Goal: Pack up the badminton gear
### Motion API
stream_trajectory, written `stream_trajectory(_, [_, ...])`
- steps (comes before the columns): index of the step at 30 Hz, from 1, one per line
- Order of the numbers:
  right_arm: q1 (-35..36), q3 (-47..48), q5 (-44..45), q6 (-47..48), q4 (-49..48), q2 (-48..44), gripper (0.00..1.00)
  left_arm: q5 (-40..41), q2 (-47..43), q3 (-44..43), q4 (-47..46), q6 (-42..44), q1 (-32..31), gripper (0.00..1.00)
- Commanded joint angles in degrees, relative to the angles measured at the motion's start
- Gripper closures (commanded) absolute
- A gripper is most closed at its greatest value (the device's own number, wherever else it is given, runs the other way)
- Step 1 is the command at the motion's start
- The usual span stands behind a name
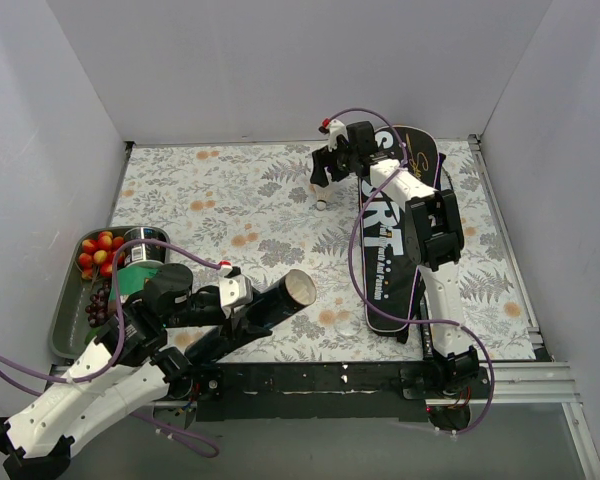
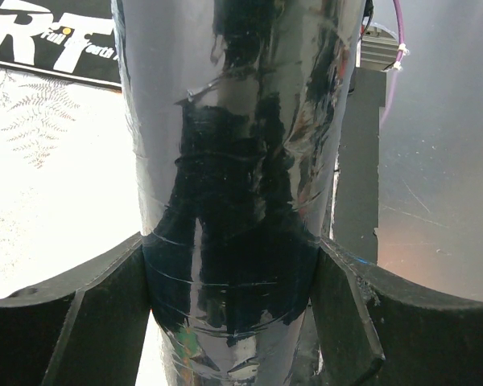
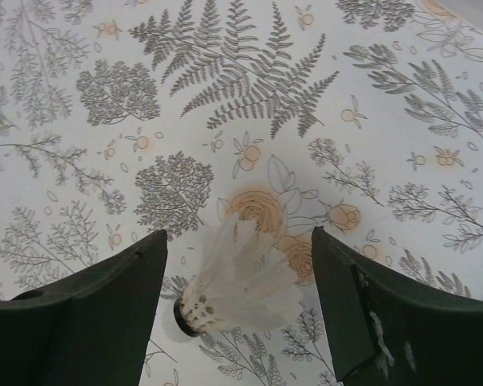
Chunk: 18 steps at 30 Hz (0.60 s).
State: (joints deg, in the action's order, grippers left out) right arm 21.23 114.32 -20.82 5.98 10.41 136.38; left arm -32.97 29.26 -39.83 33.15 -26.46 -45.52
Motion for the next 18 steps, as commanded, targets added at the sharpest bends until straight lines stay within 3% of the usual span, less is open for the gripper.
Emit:
stream_trajectory(1, [-0.49, 3.36, -8.44, -1.76, 2.15, 1.43, 0.21, 0.01, -0.69, -0.25, -0.80, 0.09, -0.10, 0.79])
stream_trajectory(11, [-0.67, 1.26, -8.80, -0.09, 6.37, 0.65, 0.23, -0.34, -1.31, -0.51, -0.89, -0.52, -0.10, 0.79])
stream_trajectory(18, [-1.02, -8.93, -9.41, 0.61, 4.62, -5.68, 0.29, -1.04, -1.83, -0.33, -0.89, -0.44, -0.10, 0.79])
